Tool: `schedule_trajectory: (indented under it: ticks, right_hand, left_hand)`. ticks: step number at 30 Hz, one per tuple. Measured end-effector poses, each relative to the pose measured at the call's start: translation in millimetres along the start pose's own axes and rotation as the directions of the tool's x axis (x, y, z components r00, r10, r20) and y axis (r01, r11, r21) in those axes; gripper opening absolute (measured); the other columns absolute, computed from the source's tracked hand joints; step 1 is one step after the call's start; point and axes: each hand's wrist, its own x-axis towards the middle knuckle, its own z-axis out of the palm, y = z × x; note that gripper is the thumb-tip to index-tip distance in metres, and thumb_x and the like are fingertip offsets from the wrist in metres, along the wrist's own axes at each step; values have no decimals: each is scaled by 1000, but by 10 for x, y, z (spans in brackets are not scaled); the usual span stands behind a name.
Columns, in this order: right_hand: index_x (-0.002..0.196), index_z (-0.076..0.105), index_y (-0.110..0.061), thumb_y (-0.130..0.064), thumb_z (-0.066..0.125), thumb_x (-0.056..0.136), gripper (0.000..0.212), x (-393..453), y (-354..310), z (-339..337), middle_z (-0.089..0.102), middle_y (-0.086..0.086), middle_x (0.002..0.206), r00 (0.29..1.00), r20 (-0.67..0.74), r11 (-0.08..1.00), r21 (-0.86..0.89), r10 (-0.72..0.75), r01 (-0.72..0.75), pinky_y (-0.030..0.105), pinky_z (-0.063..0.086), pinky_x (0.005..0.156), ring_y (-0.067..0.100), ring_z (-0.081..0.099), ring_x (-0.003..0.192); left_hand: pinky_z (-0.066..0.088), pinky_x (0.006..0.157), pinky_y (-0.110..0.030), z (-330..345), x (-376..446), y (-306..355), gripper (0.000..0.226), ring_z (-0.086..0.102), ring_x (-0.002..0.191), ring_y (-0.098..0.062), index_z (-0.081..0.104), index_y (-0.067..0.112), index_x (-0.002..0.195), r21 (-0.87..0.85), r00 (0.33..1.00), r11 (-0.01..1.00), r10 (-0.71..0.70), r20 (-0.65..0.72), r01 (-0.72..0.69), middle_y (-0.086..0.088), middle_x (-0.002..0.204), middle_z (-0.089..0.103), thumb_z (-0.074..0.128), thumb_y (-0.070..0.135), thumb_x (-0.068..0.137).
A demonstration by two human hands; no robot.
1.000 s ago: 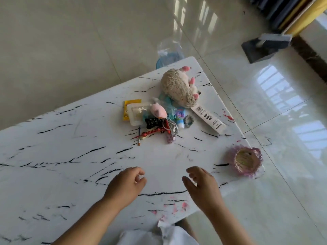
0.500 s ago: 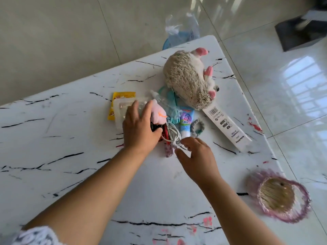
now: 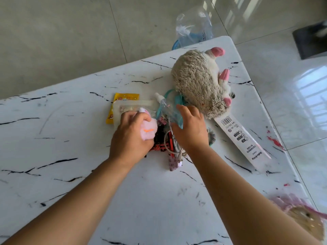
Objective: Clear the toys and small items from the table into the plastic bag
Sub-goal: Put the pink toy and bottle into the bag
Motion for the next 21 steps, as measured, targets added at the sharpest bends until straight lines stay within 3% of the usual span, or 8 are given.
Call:
schedule_trajectory:
  ticks: [5,9,14,21]
  right_hand:
    - [124,41,-8,-15,57,83,45,41,-83,68,51,16,122,997,57,999,-2,51,-51,40,37,94,34,44,112]
    - [127,39,-8,-16,59,78,54,-305,-162,-8,49,17,124,992,47,990,72,119,-123,37,33,96,35,42,116]
    - [127,41,-13,-16,60,80,51,-1071,-304,-178,44,12,124,974,34,958,173,224,-227,32,38,77,34,53,104]
    - [129,43,-18,-14,56,81,49,-2209,-634,-509,37,-6,110,933,-60,898,299,355,-322,24,39,72,12,55,87]
  left_hand:
    - [51,70,-37,-113,-190,-95,43,57,89,-27,54,30,105,-6,997,999,-45,67,45,6,115,43,71,16,67]
    - [48,70,-30,-259,-382,-37,44,57,91,-21,56,28,103,-95,996,994,-50,76,57,7,111,45,72,17,64]
    - [51,77,-33,-518,-788,90,44,57,95,-16,54,33,101,-162,975,980,-85,205,119,11,108,47,72,21,63]
    - [48,70,-25,-1030,-1382,88,48,56,91,-9,49,37,101,-172,958,984,-5,287,57,19,109,38,78,29,63]
